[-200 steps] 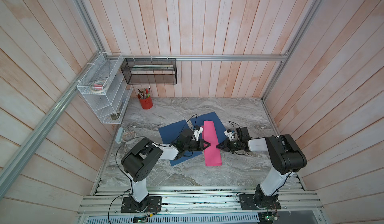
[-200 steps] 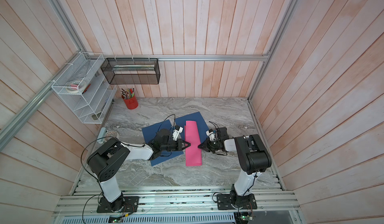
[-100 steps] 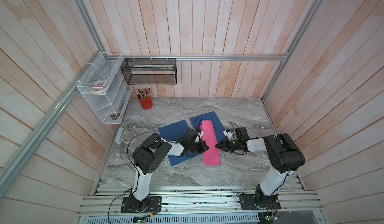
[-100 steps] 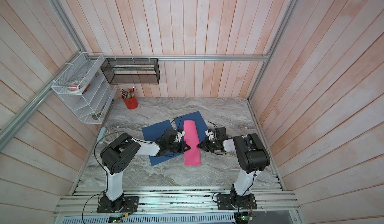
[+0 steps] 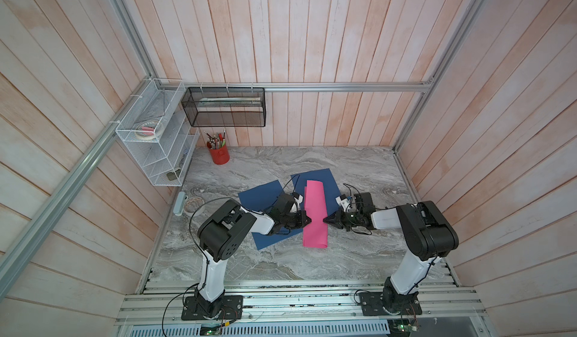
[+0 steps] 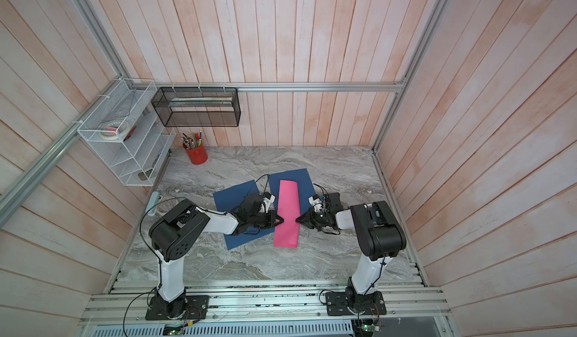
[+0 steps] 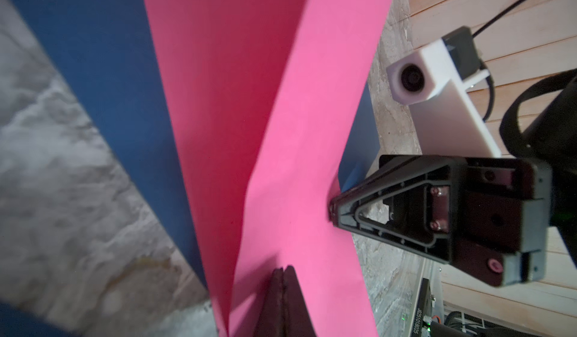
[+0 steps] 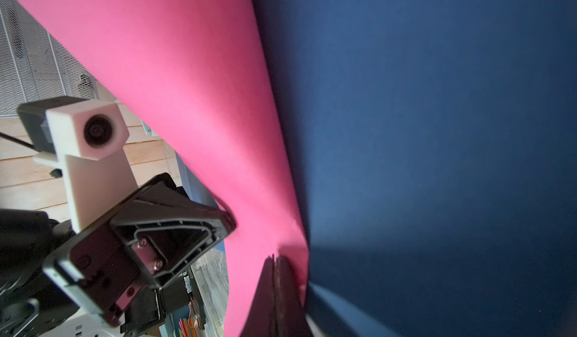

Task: Fold the rectangular paper in half along the long edge
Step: Fold the paper at the center of the board.

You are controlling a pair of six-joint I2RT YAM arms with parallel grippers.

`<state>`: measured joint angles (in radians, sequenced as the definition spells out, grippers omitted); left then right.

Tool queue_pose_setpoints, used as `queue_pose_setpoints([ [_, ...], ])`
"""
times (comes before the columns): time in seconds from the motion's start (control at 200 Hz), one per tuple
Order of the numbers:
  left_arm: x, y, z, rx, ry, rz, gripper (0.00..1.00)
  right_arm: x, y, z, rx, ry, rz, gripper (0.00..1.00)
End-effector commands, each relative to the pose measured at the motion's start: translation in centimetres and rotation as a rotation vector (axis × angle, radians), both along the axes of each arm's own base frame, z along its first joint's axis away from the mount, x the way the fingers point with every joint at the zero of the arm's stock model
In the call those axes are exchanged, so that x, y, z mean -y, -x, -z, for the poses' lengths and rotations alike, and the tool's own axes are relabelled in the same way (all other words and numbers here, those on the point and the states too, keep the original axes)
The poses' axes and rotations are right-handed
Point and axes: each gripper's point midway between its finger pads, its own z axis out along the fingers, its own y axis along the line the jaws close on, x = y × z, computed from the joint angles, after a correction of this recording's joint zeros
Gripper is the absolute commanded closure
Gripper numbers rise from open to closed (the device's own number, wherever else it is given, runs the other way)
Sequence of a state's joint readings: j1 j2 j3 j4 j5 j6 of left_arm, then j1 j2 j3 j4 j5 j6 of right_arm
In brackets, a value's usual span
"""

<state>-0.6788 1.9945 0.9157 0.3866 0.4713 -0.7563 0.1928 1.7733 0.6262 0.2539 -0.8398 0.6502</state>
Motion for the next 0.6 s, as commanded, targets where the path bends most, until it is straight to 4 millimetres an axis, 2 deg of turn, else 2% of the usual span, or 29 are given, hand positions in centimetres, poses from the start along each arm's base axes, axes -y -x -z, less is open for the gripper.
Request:
queue_pose_setpoints([
  [0.0,-4.0,1.5,5.3,-0.132,-0.164,-0.081,1.0,2.4,1.7,1.4,-0.066,0.056,0.043,1.0],
  [0.08,-4.1,1.7,5.6,-0.139,-0.162,-0.082,1.0,3.2,1.9,1.2,-0.063,0.075,0.051,1.0],
  [0.14,-4.1,1.7,5.6,-0.141,-0.16,-0.082,1.0,2.9,2.0,0.7,-0.051,0.075,0.041,1.0],
  [0.335,-4.0,1.8,5.7,-0.142,-0.157,-0.078,1.0,-1.0,1.7,-2.6,0.043,0.039,-0.03,1.0],
  [0.41,-4.1,1.8,5.8,-0.145,-0.157,-0.078,1.0,-1.9,1.5,-3.2,0.056,0.013,-0.024,1.0],
  [0.49,-4.0,1.9,5.8,-0.147,-0.152,-0.077,1.0,-2.0,1.5,-2.7,0.045,0.006,-0.013,1.0],
  [0.59,-4.0,2.0,6.0,-0.154,-0.151,-0.074,1.0,-1.8,1.9,-1.3,0.01,0.021,-0.013,1.0],
])
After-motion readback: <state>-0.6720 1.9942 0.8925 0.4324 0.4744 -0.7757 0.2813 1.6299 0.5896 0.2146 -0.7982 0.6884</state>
